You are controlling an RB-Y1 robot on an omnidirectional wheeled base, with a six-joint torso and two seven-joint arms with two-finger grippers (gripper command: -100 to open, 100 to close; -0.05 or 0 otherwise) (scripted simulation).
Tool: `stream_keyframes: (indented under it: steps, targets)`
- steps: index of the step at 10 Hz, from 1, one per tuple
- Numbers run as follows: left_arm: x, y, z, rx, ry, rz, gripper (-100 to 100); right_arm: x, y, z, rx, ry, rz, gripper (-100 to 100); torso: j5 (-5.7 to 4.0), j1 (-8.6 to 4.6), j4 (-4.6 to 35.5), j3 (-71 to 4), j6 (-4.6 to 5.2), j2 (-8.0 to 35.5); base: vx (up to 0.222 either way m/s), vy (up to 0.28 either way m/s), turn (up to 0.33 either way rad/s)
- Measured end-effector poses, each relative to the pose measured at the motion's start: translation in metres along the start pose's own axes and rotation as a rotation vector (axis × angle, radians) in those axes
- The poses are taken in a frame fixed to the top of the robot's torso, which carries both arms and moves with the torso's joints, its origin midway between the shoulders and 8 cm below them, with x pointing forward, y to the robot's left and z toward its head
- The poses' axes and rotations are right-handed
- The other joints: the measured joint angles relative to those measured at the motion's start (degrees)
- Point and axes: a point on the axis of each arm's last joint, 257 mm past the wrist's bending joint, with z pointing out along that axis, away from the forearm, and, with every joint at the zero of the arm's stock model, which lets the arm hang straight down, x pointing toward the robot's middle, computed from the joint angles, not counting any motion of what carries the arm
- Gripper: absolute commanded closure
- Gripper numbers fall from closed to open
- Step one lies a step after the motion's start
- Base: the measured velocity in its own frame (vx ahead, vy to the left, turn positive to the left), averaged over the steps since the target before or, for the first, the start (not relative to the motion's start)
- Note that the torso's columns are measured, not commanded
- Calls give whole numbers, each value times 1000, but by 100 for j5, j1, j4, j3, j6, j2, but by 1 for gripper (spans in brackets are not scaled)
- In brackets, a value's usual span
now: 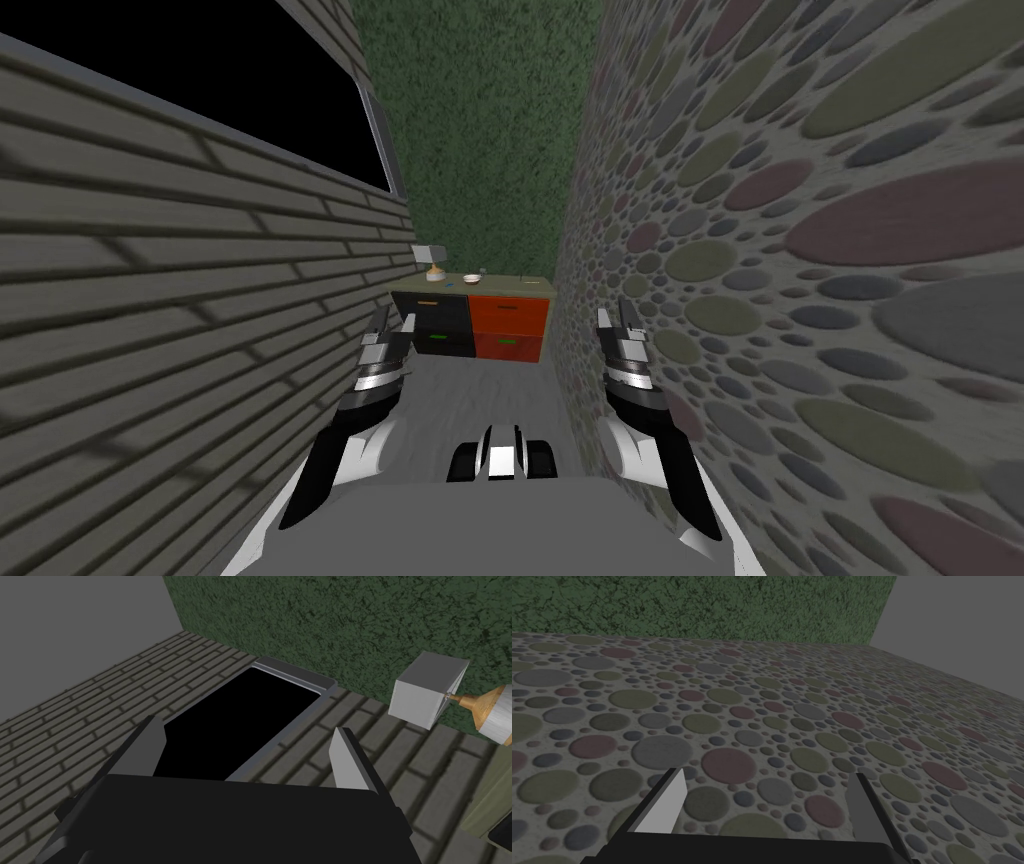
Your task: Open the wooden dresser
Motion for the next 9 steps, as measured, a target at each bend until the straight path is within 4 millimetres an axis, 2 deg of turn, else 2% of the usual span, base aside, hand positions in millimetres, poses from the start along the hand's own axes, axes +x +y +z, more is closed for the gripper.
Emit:
stream_keyframes:
  steps: [9]
  targets:
    - [16, 79, -24, -149, 107, 35, -100, 0, 0, 0, 0, 0, 0, 0, 1, 4, 10, 16, -1, 30, 102, -24, -34]
